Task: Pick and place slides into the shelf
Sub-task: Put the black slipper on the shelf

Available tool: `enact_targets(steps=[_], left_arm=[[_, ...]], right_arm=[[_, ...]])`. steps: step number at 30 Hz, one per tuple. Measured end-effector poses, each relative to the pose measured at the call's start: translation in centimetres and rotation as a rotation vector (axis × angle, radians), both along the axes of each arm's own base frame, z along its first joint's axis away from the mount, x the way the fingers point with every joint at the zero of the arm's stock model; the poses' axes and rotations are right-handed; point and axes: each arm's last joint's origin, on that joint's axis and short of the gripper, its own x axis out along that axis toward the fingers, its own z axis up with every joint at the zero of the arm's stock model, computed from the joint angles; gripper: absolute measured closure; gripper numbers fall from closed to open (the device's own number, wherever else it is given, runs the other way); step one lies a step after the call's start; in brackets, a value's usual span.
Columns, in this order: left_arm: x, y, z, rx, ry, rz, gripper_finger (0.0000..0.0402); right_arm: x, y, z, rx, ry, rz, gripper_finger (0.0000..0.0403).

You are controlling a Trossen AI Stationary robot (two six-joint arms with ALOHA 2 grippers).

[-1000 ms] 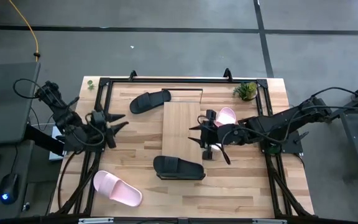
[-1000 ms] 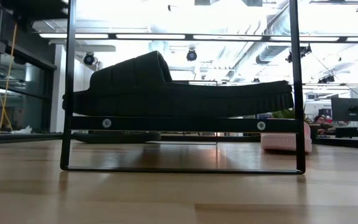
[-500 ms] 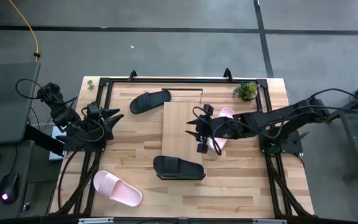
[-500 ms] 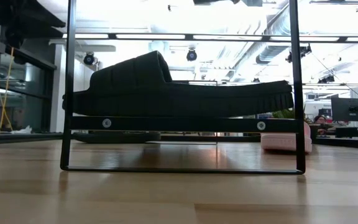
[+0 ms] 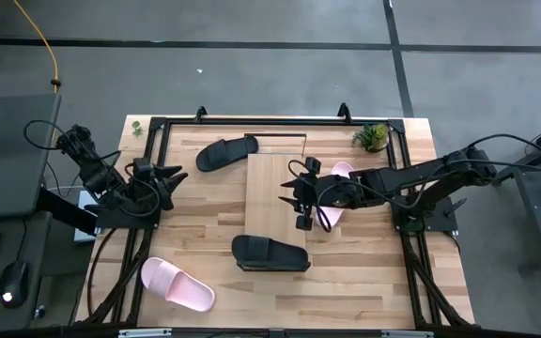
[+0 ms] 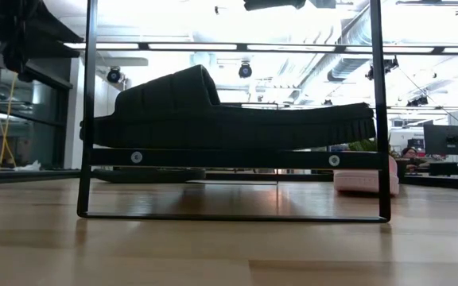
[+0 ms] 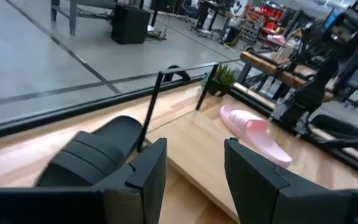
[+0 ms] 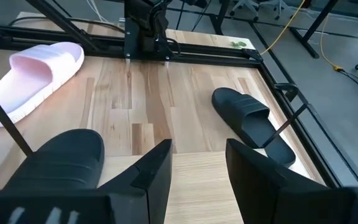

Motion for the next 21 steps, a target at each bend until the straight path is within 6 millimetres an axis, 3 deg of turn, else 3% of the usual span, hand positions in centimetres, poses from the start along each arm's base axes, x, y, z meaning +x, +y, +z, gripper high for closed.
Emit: enact_targets(steps=[8, 15, 21], left_arm=[[1.1, -0.9, 0.1, -0.022, -0.044, -0.034, 0.0257], [3.1, -2.6, 2.0, 0.094, -0.031, -0.12, 0.0257], [3.9, -1.4, 1.5, 0.063, 0.01, -0.076, 0.0257]], right_arm=[[0.0, 0.0, 0.0, 0.0, 0.0, 0.0, 0.026], [0.0, 0.0, 0.0, 0.001, 0.0, -0.001, 0.026], [0.0, 0.0, 0.0, 0.002, 0.0, 0.002, 0.026]])
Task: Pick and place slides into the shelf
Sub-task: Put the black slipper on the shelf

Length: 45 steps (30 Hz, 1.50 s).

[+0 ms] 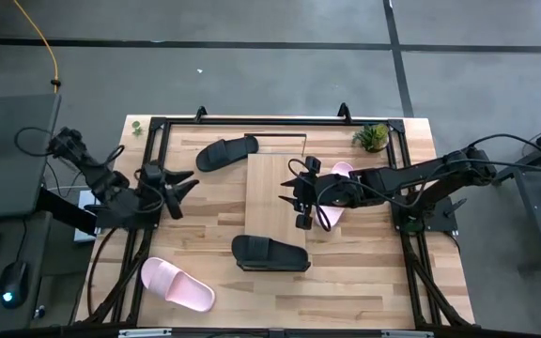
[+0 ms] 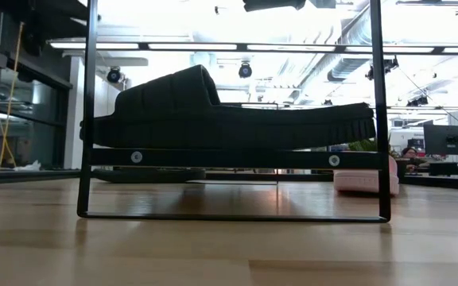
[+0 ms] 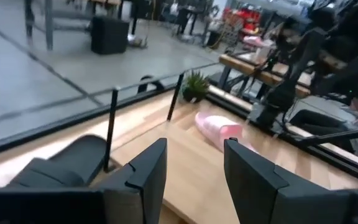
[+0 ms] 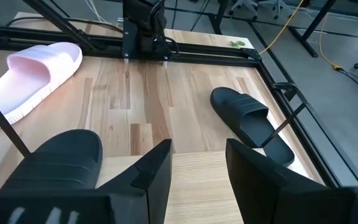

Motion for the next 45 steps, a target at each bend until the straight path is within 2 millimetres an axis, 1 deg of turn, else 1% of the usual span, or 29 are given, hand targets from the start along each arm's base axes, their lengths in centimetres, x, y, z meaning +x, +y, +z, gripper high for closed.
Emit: enact_targets(steps=[3, 8, 11, 14, 20, 28, 33, 38, 45], left_arm=[[1.2, 0.7, -0.3, -0.043, 0.042, -0.02, 0.0257], [3.4, 2.3, -1.0, -0.045, 0.133, -0.002, 0.0257], [4.0, 3.4, -1.2, -0.048, 0.154, 0.028, 0.0257], [4.0, 4.5, -1.2, -0.037, 0.175, 0.057, 0.0257], [3.8, 6.4, -1.2, -0.049, 0.193, 0.106, 0.0257], [3.3, 9.0, -1.4, -0.086, 0.203, 0.122, 0.0257], [2.6, 10.8, -3.0, -0.121, 0.186, 0.135, 0.0257], [1.7, 12.3, -4.5, -0.174, 0.138, 0.11, 0.0257], [0.1, 13.7, -6.7, -0.276, 0.134, 0.115, 0.0257]], right_arm=[[0.0, 0.0, 0.0, 0.0, 0.0, 0.001, 0.026], [0.0, 0.0, 0.0, 0.0, 0.001, 0.002, 0.026], [0.0, 0.0, 0.0, 0.001, 0.002, 0.002, 0.026], [-0.1, 0.1, -0.2, 0.015, 0.017, 0.017, 0.026], [-0.2, 0.1, -0.4, 0.034, 0.042, 0.017, 0.026], [-0.2, 0.1, -0.4, 0.053, 0.039, 0.01, 0.026], [-0.2, 0.1, -0.4, 0.053, 0.038, 0.01, 0.026], [-0.2, 0.1, -0.4, 0.053, 0.039, 0.01, 0.026], [-0.2, 0.1, -0.5, 0.052, 0.046, 0.009, 0.026]])
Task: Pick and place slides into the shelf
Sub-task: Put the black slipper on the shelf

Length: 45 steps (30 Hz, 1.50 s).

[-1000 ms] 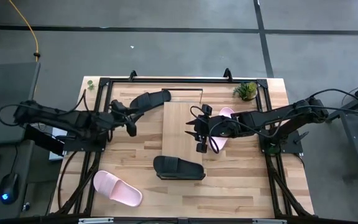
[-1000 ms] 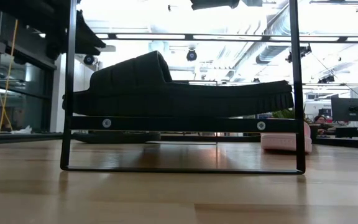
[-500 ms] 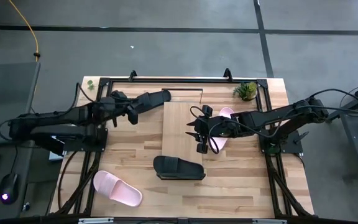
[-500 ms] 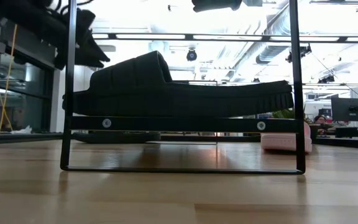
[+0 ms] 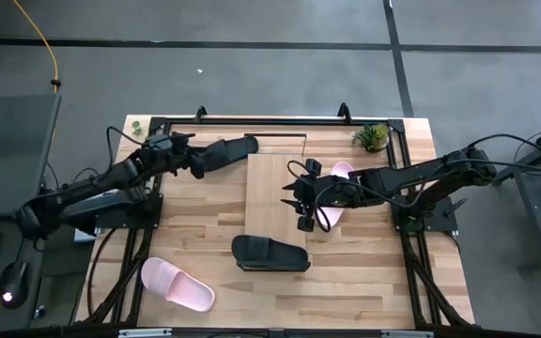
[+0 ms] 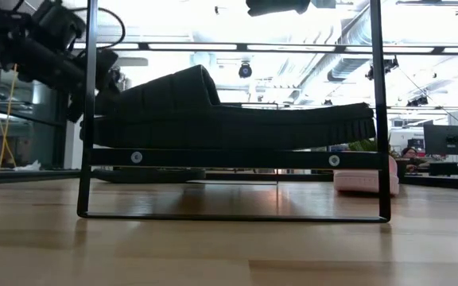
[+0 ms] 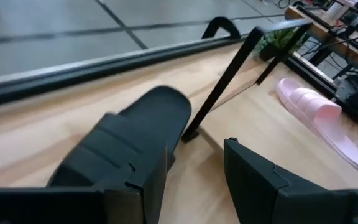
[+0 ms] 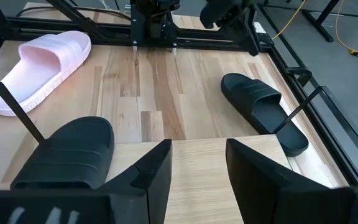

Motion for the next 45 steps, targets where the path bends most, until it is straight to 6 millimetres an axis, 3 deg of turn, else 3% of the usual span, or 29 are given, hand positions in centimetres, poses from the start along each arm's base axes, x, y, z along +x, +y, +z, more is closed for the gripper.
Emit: enact_targets(steps=[18, 45], left_arm=[[-2.8, 1.1, -4.0, -0.183, 0.012, 0.071, 0.0256], [-1.8, 2.8, -6.3, -0.253, 0.075, 0.076, 0.0257]], right_arm=[[0.0, 0.0, 0.0, 0.009, -0.002, -0.006, 0.026], [0.0, 0.0, 0.0, 0.009, -0.002, -0.006, 0.026]])
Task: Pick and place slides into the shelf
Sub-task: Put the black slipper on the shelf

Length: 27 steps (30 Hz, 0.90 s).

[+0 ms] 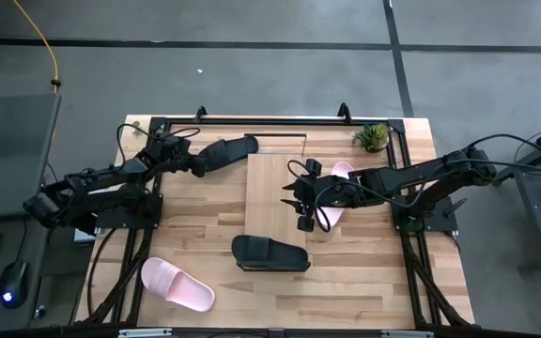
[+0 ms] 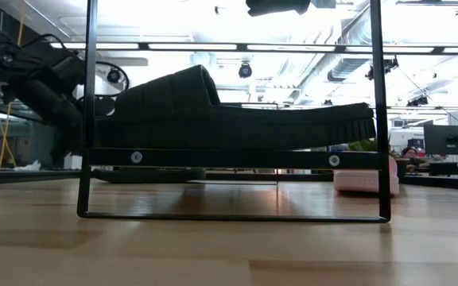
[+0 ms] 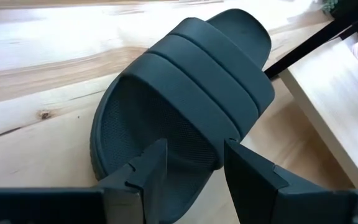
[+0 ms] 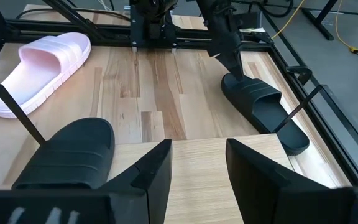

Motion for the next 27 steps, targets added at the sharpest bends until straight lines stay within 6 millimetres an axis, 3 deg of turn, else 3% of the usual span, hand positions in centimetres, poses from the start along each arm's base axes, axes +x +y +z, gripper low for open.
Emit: enact_targets(steps=[27], left_arm=[[0.1, 0.18, 0.26, -0.009, -0.05, 0.042, 0.0257]], right_arm=[[0.01, -0.01, 0.01, -0.011, 0.001, 0.003, 0.026]])
